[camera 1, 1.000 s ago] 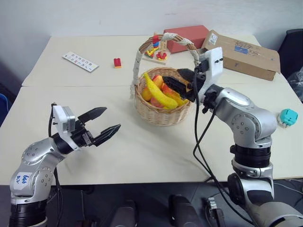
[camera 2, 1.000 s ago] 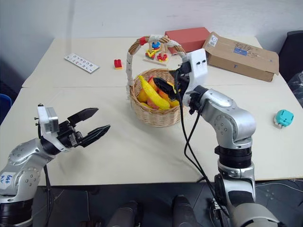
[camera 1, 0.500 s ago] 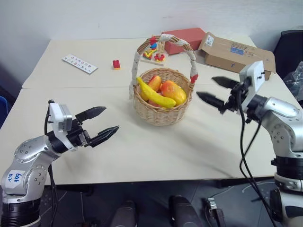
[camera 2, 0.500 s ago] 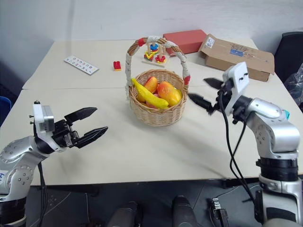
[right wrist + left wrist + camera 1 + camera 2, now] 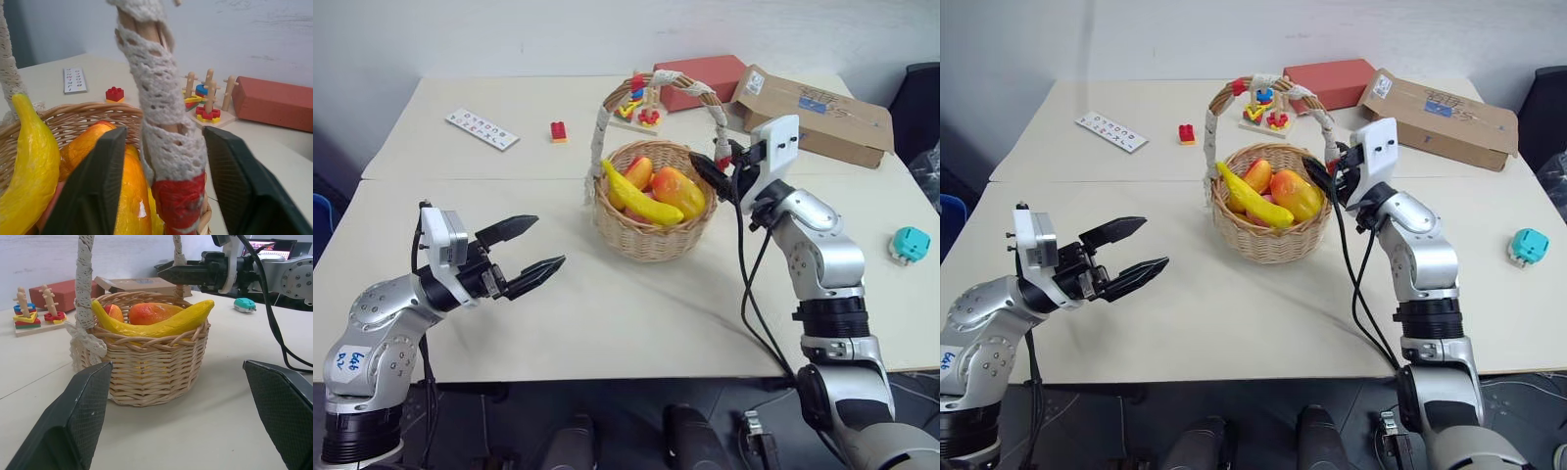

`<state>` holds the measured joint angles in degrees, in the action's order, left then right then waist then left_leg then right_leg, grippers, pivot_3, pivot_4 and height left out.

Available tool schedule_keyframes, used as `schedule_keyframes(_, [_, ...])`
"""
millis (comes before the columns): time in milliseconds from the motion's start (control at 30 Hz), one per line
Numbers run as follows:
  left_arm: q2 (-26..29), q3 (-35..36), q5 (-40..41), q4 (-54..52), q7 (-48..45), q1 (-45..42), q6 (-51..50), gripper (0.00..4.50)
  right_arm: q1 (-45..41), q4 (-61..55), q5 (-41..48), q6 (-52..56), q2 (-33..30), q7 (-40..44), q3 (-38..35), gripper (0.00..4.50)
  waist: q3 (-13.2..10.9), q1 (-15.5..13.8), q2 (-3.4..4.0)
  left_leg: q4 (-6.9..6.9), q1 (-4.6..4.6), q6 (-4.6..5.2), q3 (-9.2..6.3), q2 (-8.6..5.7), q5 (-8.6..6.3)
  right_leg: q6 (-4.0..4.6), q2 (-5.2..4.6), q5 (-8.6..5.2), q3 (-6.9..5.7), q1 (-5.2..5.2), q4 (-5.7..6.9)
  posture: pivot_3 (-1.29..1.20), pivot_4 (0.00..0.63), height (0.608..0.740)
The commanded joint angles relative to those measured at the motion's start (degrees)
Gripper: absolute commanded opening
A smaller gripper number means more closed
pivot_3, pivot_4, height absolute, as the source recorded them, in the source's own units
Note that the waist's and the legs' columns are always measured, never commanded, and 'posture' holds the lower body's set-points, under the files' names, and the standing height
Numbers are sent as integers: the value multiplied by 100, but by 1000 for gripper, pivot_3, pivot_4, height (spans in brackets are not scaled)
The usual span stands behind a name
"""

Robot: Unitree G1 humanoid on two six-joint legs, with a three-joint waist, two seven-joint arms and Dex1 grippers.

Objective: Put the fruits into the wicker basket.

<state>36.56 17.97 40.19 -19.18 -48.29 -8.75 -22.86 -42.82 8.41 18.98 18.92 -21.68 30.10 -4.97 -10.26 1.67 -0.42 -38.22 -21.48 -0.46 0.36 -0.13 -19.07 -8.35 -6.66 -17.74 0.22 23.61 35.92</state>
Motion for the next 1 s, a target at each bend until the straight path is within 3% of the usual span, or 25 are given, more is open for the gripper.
schedule_keyframes(33, [-27,13,109,-68,-28,-117,57,4500,17,-310,107,-163,-94,74,-225,1144,0,3,0,-1,0,0,1,0,0,0,0,0,0,-1,0,0,150,740])
schedule_keyframes(100, [-60,-39,113,-72,-42,-165,50,4500,115,-451,255,-100,-192,131,-393,421,0,1,0,-2,0,0,2,0,0,0,1,0,0,-1,0,0,150,740])
schedule_keyframes(133, [-79,-73,111,-70,-50,-187,48,4500,180,-538,338,-40,-262,154,-493,291,0,0,0,-1,0,0,2,0,0,0,2,0,0,-1,0,0,150,740])
schedule_keyframes(400, [-156,-225,45,72,-132,-318,84,4500,844,-1145,1241,451,-1205,296,-1908,291,0,-19,-1,0,-5,7,2,-2,-4,-1,-1,0,1,-1,-7,0,150,740])
schedule_keyframes(533, [-135,-266,34,231,-218,-420,106,4500,1084,-139,1100,-34,-2072,765,-2507,291,-1,-40,-2,-2,-5,8,10,-11,-4,-1,2,0,-1,-7,-10,0,150,740])
schedule_keyframes(633, [-126,-350,3,308,-300,-507,92,4500,961,1100,628,-932,-2518,1221,-2353,291,-1,-10,-2,-6,2,12,27,-18,-3,-5,2,3,3,-16,-17,0,150,740])
schedule_keyframes(867, [-77,-338,19,320,-287,-658,25,4500,3,3846,33,-2269,-2857,1605,-2097,291,-2,111,5,0,33,6,72,0,0,-8,8,4,9,-13,-8,0,150,740])
schedule_keyframes(1000, [-43,-294,17,258,-280,-581,18,4500,-199,4595,-80,-2630,-2902,1569,-2062,1645,-3,111,4,1,29,5,77,10,0,-8,5,4,6,-15,-8,0,150,740])
